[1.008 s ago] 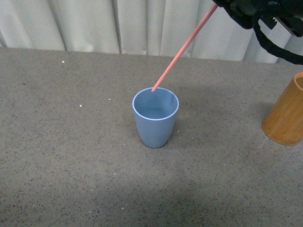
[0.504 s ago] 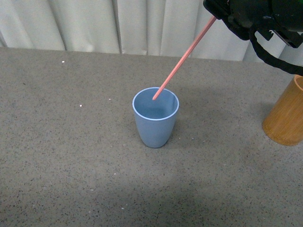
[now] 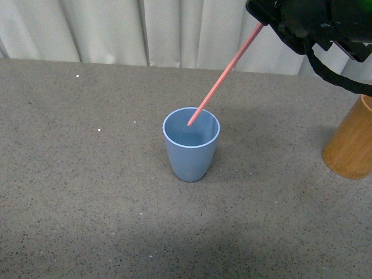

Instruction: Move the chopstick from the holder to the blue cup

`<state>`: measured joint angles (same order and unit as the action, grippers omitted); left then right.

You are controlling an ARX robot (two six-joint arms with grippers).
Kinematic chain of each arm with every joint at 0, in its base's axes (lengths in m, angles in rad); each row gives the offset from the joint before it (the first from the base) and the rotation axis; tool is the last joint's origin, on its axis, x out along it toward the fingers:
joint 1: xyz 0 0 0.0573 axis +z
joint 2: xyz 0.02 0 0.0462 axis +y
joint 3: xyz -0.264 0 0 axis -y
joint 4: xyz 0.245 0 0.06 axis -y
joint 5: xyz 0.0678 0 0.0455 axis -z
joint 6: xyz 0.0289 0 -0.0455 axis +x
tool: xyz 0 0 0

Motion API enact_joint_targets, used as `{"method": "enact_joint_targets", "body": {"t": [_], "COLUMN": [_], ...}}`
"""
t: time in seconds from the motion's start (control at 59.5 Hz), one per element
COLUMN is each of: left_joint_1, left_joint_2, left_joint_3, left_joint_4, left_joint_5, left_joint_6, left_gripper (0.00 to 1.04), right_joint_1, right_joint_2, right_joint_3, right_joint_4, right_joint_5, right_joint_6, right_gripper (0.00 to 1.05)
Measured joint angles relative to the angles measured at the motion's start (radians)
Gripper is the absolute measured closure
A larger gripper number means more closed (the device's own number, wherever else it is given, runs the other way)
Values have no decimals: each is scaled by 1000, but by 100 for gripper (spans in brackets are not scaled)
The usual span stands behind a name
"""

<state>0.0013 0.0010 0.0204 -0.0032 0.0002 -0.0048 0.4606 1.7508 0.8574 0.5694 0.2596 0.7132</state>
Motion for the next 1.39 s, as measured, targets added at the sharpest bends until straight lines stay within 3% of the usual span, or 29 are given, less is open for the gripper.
{"method": "enact_joint_targets", "body": {"t": [0.252,0.319,0.403,0.537,0.638,0.722,0.94,1.092,1.259,1.394], "left_joint_1": [0,0,0,0,0,0,0,0,0,0], "left_joint_2": [0,0,0,0,0,0,0,0,0,0], "left_joint_3": [0,0,0,0,0,0,0,0,0,0], "left_joint_4": [0,0,0,0,0,0,0,0,0,0], "left_joint_5": [0,0,0,0,0,0,0,0,0,0], "left_joint_6": [0,0,0,0,0,0,0,0,0,0], "left_gripper": [7,7,7,7,7,7,7,7,7,7], "right_joint_1": [0,0,-4,-9,-35,-72,-155,-209,-229,-227], "right_joint_2": [2,2,2,-7,-35,-122,-402,-700,-1109,-1561], "right_joint_3": [6,6,5,-5,-143,-275,-540,-711,-797,-796], "right_joint_4": [4,-2,-22,-5,319,451,437,273,-74,-494], "right_joint_5": [2,36,81,127,139,113,45,-14,-29,-37], "right_joint_6": [-3,-11,-17,-45,-304,-521,-682,-704,-708,-709], "right_gripper": [40,22,8,11,27,42,77,104,104,104]}}
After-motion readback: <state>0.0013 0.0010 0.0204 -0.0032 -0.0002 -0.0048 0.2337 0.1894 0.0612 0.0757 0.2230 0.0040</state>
